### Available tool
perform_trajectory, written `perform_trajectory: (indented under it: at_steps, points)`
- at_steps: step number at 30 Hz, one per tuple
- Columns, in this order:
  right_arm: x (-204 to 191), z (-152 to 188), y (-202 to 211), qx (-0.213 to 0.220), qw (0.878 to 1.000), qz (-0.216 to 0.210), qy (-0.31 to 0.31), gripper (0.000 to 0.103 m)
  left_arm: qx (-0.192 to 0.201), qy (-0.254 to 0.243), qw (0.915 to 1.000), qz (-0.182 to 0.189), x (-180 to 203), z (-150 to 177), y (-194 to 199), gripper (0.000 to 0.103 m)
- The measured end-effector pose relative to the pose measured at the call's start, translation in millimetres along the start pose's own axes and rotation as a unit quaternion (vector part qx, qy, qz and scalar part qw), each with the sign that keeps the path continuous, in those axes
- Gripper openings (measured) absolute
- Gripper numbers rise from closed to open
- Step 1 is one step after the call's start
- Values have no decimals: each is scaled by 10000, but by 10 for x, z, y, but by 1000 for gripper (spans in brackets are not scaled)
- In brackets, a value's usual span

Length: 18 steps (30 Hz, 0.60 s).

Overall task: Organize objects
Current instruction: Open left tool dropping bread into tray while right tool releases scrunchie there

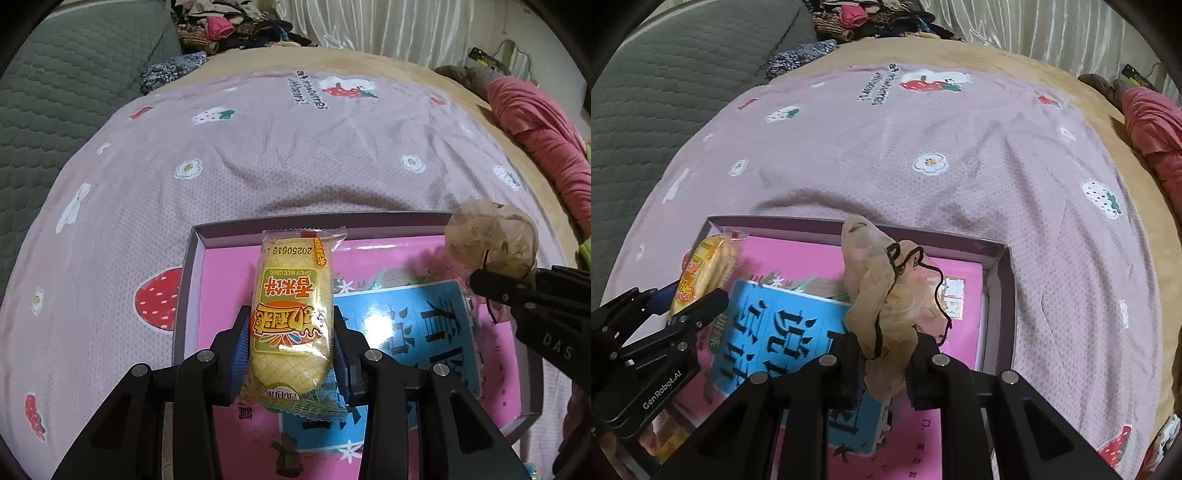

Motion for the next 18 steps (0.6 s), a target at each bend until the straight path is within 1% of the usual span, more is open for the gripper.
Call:
perform_trajectory:
  at_steps: [3,7,9,11,12,13,14,15,16,17,18]
  points:
    - [37,25,-56,-65,10000,47,-10,20,5,-7,10000,17,14,18,-40,41]
    - [55,66,-100,-113,9999,9,-58,20,-107,-35,9999,-12,18,79,-126,41]
    - [70,75,-115,-127,9999,33,-76,23,-187,-43,9998,-55,4,119,-167,42]
    - [83,62,-109,-86,9999,50,-92,29,-200,36,9998,-40,-14,129,-190,43]
    - [89,61,-111,-96,9999,62,-85,30,-189,69,9998,-46,-28,125,-193,45]
    - [96,61,-109,-107,9999,82,-83,35,-176,90,9998,-40,-37,120,-193,48]
    - [99,62,-107,-112,9999,98,-87,42,-178,107,9998,-38,-45,114,-189,56]
    - [107,56,-99,-103,9998,117,-108,45,-174,121,9998,-30,-49,108,-182,64]
    - [114,49,-89,-94,9998,124,-134,51,-171,125,9998,-28,-54,98,-174,66]
    - [124,42,-80,-97,9997,135,-164,55,-153,128,9998,-37,-60,83,-156,70]
    - [140,26,-62,-66,9996,160,-207,56,-116,143,9998,-51,-78,61,-134,74]
Point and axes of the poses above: each gripper's, at about its wrist camera, not at the fingertips, and y roughly against the way its jaws point, x to its right, z to its underside, the point moved 9 cm from there along -y, roughly the way its jaws point, and after that the axes turned 15 degrees about x, right-handed, at the moved point
